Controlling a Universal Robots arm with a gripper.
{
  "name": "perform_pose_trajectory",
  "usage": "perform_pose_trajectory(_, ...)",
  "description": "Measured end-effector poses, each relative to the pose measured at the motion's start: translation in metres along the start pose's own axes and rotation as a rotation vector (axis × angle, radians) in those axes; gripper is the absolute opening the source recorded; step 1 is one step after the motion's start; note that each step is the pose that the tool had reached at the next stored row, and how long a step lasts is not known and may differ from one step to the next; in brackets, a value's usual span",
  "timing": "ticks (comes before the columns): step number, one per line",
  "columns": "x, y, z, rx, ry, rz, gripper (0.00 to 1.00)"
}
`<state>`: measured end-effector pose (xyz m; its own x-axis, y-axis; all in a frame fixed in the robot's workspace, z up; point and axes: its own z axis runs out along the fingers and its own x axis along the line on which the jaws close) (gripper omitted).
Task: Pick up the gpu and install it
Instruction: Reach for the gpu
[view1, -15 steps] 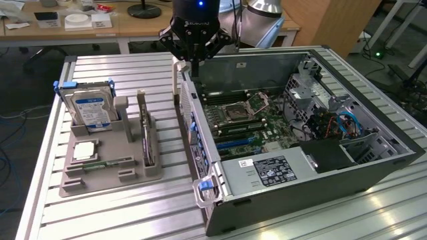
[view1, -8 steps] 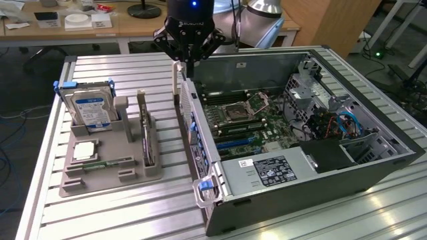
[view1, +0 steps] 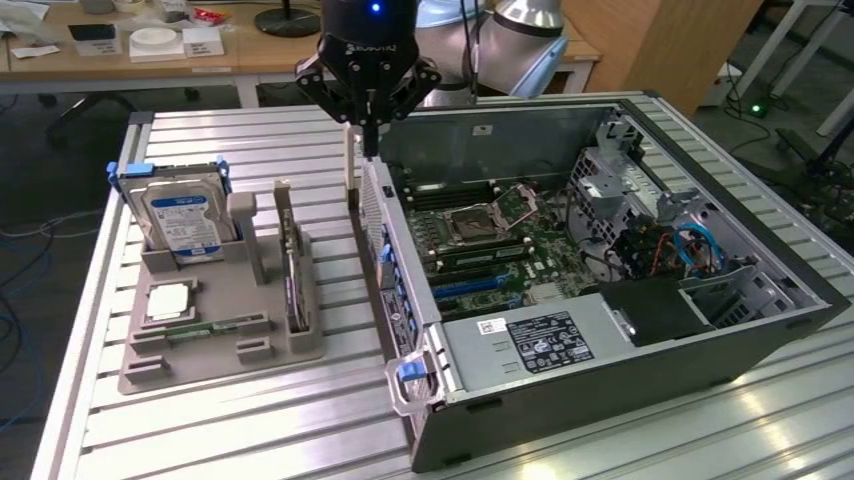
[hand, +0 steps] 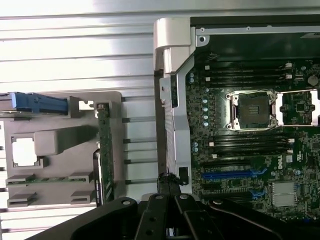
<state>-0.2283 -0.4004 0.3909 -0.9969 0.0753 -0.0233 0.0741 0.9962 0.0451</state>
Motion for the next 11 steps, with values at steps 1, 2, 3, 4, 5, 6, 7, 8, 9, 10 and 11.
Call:
perform_pose_trajectory(1, 0.0009, -0.0001, 0.0000, 0.0000, 0.0001, 0.000, 0.11)
perform_pose_trajectory(2, 0.0019, -0.0002, 0.0000, 0.0001, 0.0001, 0.000, 0.11)
perform_pose_trajectory(3, 0.0029, -0.0003, 0.0000, 0.0001, 0.0000, 0.000, 0.11)
perform_pose_trajectory(4, 0.0038, -0.0004, 0.0000, 0.0001, 0.0001, 0.000, 0.11)
perform_pose_trajectory(5, 0.0048, -0.0005, 0.0000, 0.0001, 0.0001, 0.000, 0.11)
perform_pose_trajectory(6, 0.0059, -0.0006, 0.0000, 0.0001, 0.0001, 0.000, 0.11)
perform_pose_trajectory(7, 0.0068, -0.0007, 0.0001, 0.0001, 0.0000, 0.000, 0.11)
perform_pose_trajectory(8, 0.0078, -0.0008, 0.0001, 0.0000, 0.0000, 0.000, 0.11)
perform_pose_trajectory(9, 0.0089, -0.0009, 0.0001, 0.0001, 0.0000, 0.000, 0.11)
perform_pose_trajectory(10, 0.0098, -0.0010, 0.0001, 0.0001, 0.0000, 0.000, 0.11)
perform_pose_trajectory(11, 0.0108, -0.0011, 0.0001, 0.0001, 0.0000, 0.000, 0.11)
